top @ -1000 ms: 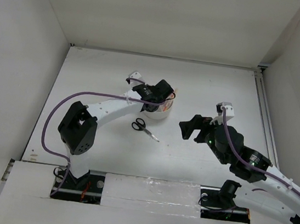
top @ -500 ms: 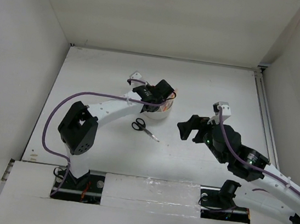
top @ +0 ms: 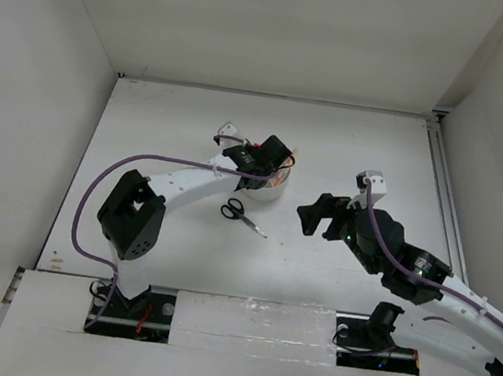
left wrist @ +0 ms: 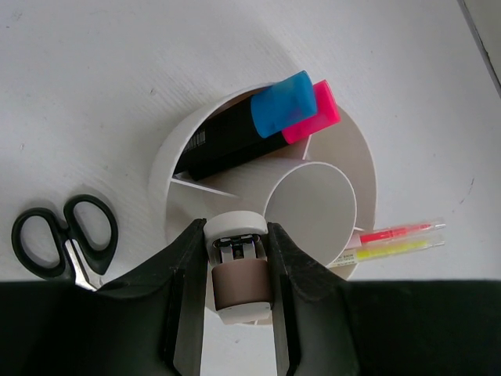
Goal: Sort the stationery into containers
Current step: Place the stationery in the storage box, then pick up the scissors from the center of the board, then place the scissors in the storage box.
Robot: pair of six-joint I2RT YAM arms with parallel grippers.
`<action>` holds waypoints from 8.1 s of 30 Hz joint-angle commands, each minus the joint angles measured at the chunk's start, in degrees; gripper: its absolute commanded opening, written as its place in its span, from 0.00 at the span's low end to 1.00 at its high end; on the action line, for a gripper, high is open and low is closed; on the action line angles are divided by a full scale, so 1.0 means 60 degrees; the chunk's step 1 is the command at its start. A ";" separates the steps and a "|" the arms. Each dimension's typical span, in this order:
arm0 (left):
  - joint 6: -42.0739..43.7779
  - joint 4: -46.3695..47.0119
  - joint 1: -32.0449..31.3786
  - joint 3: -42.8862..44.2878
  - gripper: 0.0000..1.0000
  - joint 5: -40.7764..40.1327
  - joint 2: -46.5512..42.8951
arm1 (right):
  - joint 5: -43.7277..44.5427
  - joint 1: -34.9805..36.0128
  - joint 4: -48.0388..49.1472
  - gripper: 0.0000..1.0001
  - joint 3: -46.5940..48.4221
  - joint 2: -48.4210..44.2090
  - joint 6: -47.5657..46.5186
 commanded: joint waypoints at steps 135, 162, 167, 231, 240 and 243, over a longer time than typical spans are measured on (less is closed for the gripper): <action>1.0259 1.0590 0.0251 -0.7835 0.99 0.8766 -1.0336 | -1.5333 -0.5027 0.5704 0.00 0.4104 0.4513 0.1335; 0.9368 1.4884 0.0251 -0.6914 0.99 1.4712 -0.7171 | -1.3691 -0.3856 0.8356 0.00 0.2360 0.2795 0.3842; 0.9278 1.4989 0.0251 -0.6651 0.91 1.5049 -0.6996 | -1.3778 -0.3635 0.9146 0.00 0.2154 0.2999 0.4192; 1.0568 1.2748 0.0251 -0.6899 0.00 1.1871 -0.8050 | -1.2476 -0.3591 0.8225 0.86 0.1992 0.3395 0.3051; 1.1444 1.1914 0.0251 -0.6593 0.00 0.9574 -0.7773 | -0.9224 -0.3679 0.5120 0.88 0.2286 0.2518 0.0928; 1.1782 1.1665 0.0251 -0.6197 0.00 0.8490 -0.7231 | -0.8726 -0.3767 0.4607 0.88 0.2199 0.2181 0.0664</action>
